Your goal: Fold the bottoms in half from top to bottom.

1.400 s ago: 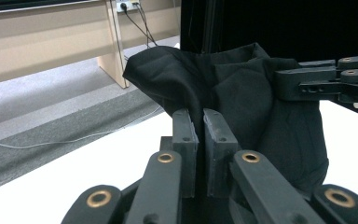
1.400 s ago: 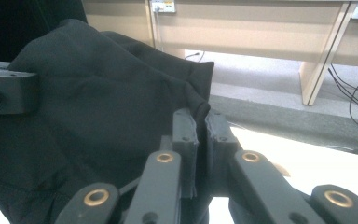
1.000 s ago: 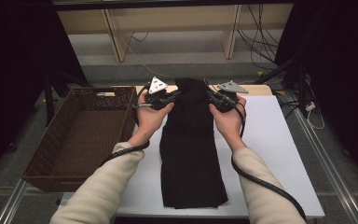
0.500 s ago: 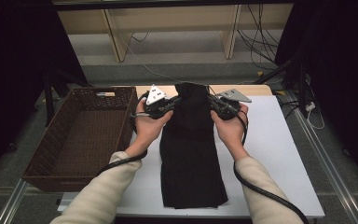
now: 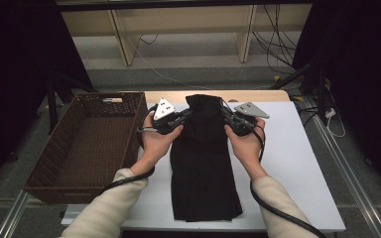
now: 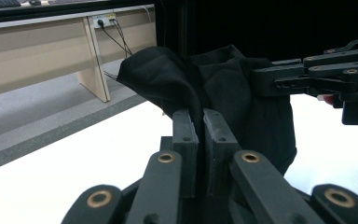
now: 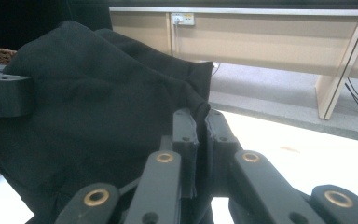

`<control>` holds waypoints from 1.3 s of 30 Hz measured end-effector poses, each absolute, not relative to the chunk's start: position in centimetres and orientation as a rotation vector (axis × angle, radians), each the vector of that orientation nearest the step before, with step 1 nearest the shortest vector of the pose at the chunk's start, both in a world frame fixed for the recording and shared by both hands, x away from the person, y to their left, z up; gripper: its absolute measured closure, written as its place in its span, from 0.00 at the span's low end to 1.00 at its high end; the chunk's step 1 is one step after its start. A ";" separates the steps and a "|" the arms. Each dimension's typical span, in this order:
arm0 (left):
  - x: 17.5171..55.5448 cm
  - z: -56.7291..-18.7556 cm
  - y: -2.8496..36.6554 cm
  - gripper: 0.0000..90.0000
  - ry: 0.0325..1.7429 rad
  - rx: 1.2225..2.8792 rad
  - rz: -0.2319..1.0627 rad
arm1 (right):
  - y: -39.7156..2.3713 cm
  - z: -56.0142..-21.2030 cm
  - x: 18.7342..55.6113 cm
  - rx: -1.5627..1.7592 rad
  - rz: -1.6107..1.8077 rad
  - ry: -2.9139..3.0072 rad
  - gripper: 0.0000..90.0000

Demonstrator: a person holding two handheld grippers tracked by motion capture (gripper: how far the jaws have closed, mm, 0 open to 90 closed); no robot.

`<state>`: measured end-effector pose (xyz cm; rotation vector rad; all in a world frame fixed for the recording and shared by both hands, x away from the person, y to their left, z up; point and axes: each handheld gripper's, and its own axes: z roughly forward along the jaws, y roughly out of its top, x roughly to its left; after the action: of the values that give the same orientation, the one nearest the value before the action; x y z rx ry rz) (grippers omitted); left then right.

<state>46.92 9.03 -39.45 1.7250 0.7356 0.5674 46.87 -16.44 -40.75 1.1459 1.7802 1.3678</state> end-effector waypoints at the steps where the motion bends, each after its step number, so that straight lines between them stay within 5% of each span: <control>1: 46.8 -39.5 9.0 0.94 0.733 1.728 0.568 | -16.4 -40.8 46.7 1.148 1.369 1.779 0.94; 39: 44.3 -39.9 9.3 0.94 0.694 1.758 0.541 | -16.8 -41.9 44.1 1.125 1.385 1.814 0.94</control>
<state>44.33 9.28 -39.91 1.7579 0.6943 0.5414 44.15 -16.77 -41.87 1.1249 1.8140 1.3846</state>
